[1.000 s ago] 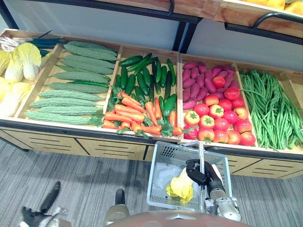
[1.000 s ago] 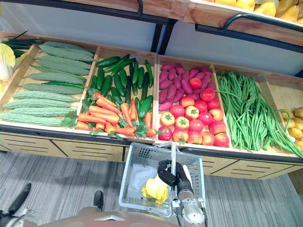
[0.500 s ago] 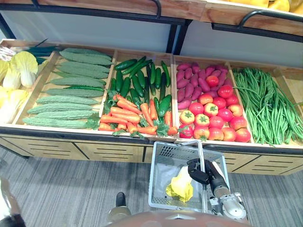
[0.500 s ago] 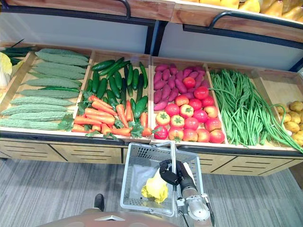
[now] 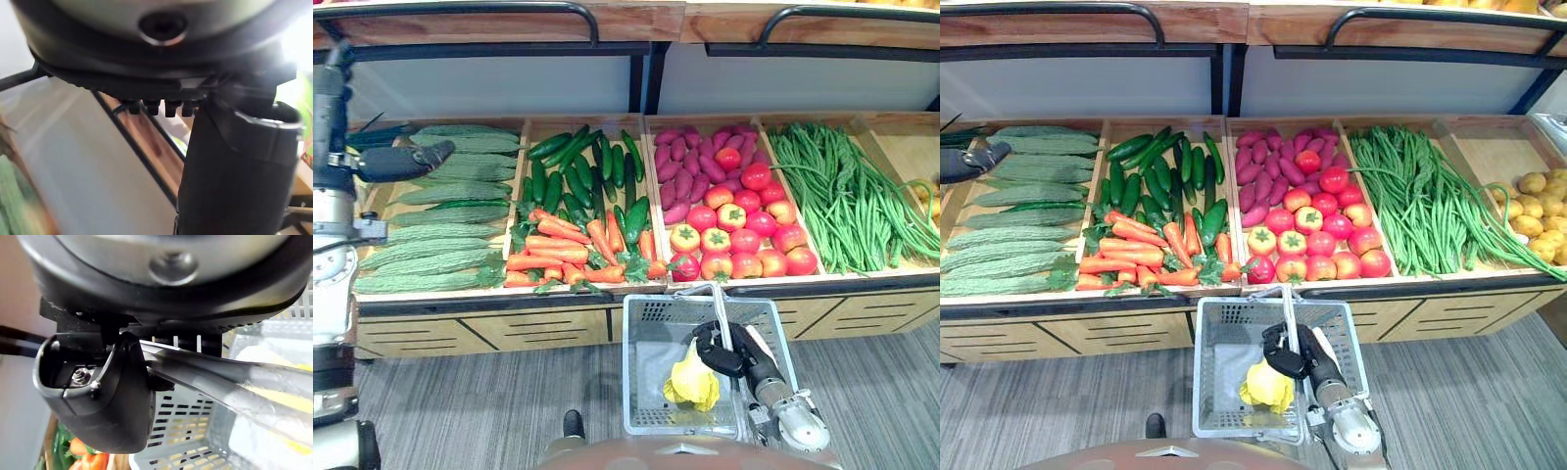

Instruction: Pick vegetable in the basket

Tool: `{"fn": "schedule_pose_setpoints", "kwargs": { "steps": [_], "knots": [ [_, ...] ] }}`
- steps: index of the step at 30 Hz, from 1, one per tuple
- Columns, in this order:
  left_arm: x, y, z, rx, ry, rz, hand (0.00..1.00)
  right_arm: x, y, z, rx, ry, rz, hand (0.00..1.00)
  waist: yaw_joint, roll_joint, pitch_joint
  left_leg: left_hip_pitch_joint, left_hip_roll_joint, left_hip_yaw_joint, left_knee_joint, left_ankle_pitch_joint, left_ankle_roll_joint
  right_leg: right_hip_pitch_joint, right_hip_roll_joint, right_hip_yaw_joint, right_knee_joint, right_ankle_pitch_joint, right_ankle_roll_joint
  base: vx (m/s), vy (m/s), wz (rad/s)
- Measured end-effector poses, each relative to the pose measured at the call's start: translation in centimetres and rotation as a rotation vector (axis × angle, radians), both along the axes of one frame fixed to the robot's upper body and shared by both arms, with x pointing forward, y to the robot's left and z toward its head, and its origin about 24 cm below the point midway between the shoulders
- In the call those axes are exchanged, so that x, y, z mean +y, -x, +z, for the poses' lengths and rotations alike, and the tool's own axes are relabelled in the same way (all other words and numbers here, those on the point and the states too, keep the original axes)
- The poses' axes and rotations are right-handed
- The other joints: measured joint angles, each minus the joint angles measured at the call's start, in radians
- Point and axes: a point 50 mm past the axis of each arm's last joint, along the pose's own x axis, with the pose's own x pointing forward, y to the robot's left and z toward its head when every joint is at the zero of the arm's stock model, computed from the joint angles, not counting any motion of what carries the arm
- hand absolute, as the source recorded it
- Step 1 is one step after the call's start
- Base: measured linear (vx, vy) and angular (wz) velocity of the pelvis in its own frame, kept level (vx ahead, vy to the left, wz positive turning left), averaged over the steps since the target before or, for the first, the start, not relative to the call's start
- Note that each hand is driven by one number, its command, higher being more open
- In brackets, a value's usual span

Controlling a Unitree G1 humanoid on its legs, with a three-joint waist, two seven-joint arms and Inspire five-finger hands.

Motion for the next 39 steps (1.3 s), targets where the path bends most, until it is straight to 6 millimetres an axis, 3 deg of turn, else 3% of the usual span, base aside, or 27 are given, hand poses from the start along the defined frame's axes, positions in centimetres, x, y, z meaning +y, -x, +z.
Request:
{"fn": "schedule_pose_setpoints", "kwargs": {
  "steps": [4,13,25,31,39],
  "knots": [
    [-0.3,-1.2,-1.0,0.116,-0.057,-0.031,1.00,0.6,-0.1,0.0,-0.002,-0.012,0.027,0.00,-0.013,0.000,0.000,0.003,0.000,0.012,0.000,-0.002,-0.003,-0.012,-0.003,0.016,0.011,-0.001,0.000,-0.02,0.005,-0.11],
    [-0.4,-2.0,-5.5,0.392,-0.190,-0.042,1.00,1.4,0.2,-0.2,0.013,-0.031,0.067,0.00,-0.026,-0.001,-0.001,0.016,0.010,0.057,-0.001,-0.012,-0.015,-0.040,-0.005,0.070,0.026,0.002,0.004,-0.03,0.003,-0.15],
    [2.1,-1.1,-9.1,0.577,-0.174,0.067,1.00,2.2,0.1,0.3,-0.008,-0.071,0.102,0.00,-0.035,-0.004,0.002,0.016,0.019,0.117,0.000,-0.007,-0.009,-0.081,0.010,0.133,0.025,0.016,0.004,0.00,-0.009,-0.15],
    [0.5,-1.9,-10.5,0.626,-0.214,0.028,1.00,2.3,0.0,0.7,-0.029,-0.075,0.104,0.00,-0.048,-0.004,0.022,0.018,0.021,0.135,0.000,-0.006,-0.008,-0.090,0.011,0.153,0.024,0.026,0.006,-0.02,0.003,-0.11],
    [-1.2,-2.4,-12.0,0.681,-0.285,-0.028,1.00,3.0,-0.6,1.6,-0.085,-0.100,0.129,0.00,-0.057,-0.002,0.106,0.013,0.019,0.185,0.000,-0.011,-0.013,-0.130,0.013,0.206,0.026,0.047,0.015,-0.03,0.010,-0.17]
  ]
}}
